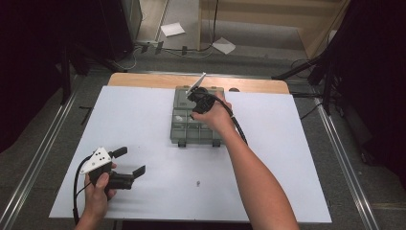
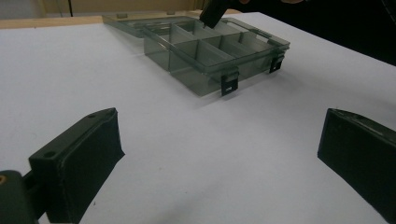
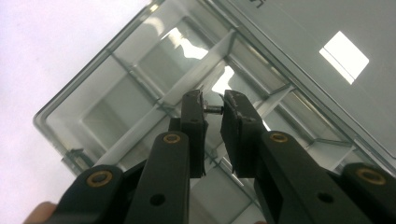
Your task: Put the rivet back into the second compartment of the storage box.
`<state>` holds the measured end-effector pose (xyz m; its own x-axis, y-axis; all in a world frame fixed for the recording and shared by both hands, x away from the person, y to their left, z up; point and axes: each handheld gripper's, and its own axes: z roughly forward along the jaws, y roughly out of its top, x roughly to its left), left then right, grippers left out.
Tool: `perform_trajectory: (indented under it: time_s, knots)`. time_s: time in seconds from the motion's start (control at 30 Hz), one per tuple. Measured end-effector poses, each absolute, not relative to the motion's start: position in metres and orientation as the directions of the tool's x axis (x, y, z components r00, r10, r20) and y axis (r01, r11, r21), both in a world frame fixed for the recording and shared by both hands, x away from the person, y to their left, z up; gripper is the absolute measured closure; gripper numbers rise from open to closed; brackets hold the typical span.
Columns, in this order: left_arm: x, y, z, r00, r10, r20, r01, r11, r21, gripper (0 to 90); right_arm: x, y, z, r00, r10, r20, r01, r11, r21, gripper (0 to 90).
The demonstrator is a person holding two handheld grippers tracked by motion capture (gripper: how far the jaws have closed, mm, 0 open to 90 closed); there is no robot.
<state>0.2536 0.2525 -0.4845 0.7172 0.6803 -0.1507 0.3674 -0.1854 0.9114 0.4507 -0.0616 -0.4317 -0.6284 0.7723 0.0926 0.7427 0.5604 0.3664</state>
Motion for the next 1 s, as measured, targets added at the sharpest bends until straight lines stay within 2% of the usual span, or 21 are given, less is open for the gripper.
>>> perform_trajectory:
  time_s: [0.3,0.6,0.83,1.0]
  knots:
    - [0.2539,0.2528,-0.4845,0.714,0.683,-0.155,0.374,-0.185,0.909,0.0,0.4561,-0.0609,-0.4378,-0.553,0.825,0.112,0.799,0.488,0.352,80.0]
    - [0.2537,0.2524,-0.4842,0.714,0.683,-0.155,0.373,-0.184,0.909,0.0,0.4572,-0.0615,-0.4390,-0.549,0.828,0.115,0.800,0.480,0.358,78.9]
    - [0.2538,0.2526,-0.4842,0.714,0.683,-0.155,0.373,-0.184,0.909,0.0,0.4567,-0.0620,-0.4378,-0.551,0.824,0.129,0.799,0.478,0.364,68.6]
    - [0.2540,0.2529,-0.4843,0.715,0.683,-0.153,0.373,-0.187,0.909,0.0,0.4535,-0.0610,-0.4362,-0.574,0.806,0.145,0.787,0.495,0.368,56.5]
